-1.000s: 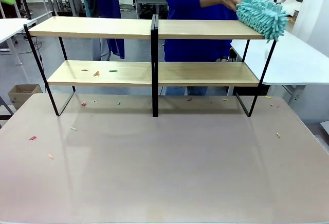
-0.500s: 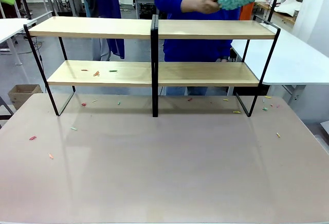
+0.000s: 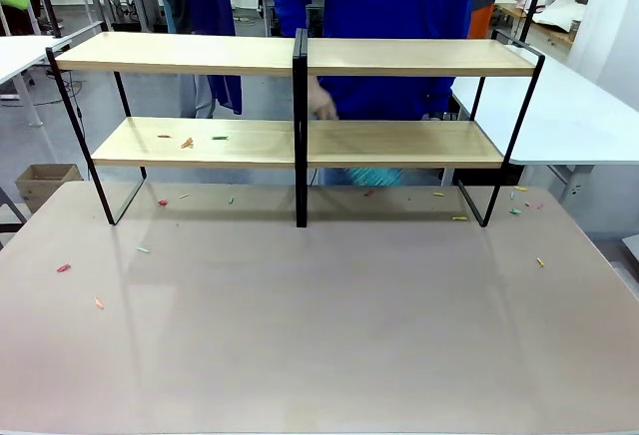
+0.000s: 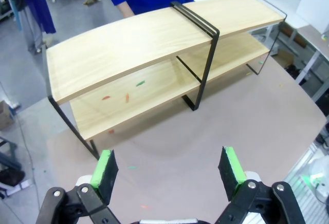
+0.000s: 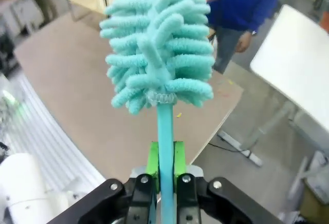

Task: Clean the shelves.
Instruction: Clean another randomly selected level of the Shelf with the Duster.

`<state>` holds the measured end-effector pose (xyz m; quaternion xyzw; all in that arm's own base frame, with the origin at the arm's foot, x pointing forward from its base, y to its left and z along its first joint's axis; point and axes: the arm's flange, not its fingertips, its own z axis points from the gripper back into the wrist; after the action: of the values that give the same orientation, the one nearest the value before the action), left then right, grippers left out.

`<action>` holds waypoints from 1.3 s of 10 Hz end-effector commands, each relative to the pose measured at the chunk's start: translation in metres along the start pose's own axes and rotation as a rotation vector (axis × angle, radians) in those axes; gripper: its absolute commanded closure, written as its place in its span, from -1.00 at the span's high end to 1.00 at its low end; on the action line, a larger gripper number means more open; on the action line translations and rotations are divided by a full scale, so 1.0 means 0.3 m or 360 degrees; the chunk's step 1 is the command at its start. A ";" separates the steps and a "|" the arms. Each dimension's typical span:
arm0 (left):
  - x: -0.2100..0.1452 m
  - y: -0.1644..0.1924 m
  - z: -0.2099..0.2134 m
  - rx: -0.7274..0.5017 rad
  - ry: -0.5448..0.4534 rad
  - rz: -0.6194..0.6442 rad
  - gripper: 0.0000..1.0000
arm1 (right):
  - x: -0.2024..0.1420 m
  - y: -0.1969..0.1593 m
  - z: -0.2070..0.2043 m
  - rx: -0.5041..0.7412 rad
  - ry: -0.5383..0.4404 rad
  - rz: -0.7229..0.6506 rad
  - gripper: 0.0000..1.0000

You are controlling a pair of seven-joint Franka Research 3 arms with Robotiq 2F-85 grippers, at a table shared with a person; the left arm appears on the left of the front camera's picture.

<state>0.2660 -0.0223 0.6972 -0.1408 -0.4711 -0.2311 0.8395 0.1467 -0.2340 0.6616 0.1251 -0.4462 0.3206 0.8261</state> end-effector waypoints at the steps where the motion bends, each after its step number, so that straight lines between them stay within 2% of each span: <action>1: 0.000 0.001 0.002 -0.0023 -0.0011 0.0000 1.00 | 0.165 0.181 -0.160 0.0011 0.0099 0.0195 -0.74; 2: 0.000 0.001 0.002 -0.0023 -0.0011 0.0000 1.00 | 0.253 0.296 -0.275 0.0057 0.0218 0.0301 -0.74; 4: 0.000 0.001 0.002 -0.0023 -0.0011 0.0000 1.00 | 0.365 0.595 -0.572 0.0070 0.0499 0.0657 -0.74; 5: 0.000 0.001 0.002 -0.0023 -0.0011 0.0000 1.00 | 0.378 0.735 -0.720 0.0125 0.0550 0.0801 -0.74; 6: 0.000 0.001 0.002 -0.0023 -0.0011 0.0000 1.00 | 0.376 0.831 -0.784 0.0235 0.0415 0.0906 -0.74; 7: 0.000 0.001 0.002 -0.0023 -0.0011 0.0000 1.00 | 0.353 0.662 -0.590 0.0121 0.0512 0.0668 -0.74; 8: 0.000 0.001 0.002 -0.0023 -0.0011 0.0000 1.00 | 0.353 0.662 -0.590 0.0121 0.0512 0.0668 -0.74; 9: 0.000 0.001 0.002 -0.0023 -0.0011 0.0000 1.00 | 0.353 0.845 -0.735 0.0186 0.0545 0.0843 -0.74; 10: 0.000 0.001 0.002 -0.0023 -0.0011 0.0000 1.00 | 0.395 0.877 -0.763 0.0059 0.0680 0.0739 -0.74; 11: 0.000 0.001 0.002 -0.0023 -0.0011 0.0000 1.00 | 0.483 0.947 -0.903 0.0086 0.0684 0.0698 -0.74; 12: 0.000 0.001 0.002 -0.0023 -0.0011 0.0000 1.00 | 0.574 0.989 -1.048 0.0082 0.0666 0.0567 -0.74; 13: 0.000 0.001 0.002 -0.0023 -0.0011 0.0000 1.00 | 0.659 1.031 -1.200 0.0006 0.0692 0.0446 -0.74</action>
<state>0.2659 -0.0224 0.6973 -0.1407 -0.4712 -0.2312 0.8395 0.2042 0.2196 0.5802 -0.0138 -0.2742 0.5051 0.8182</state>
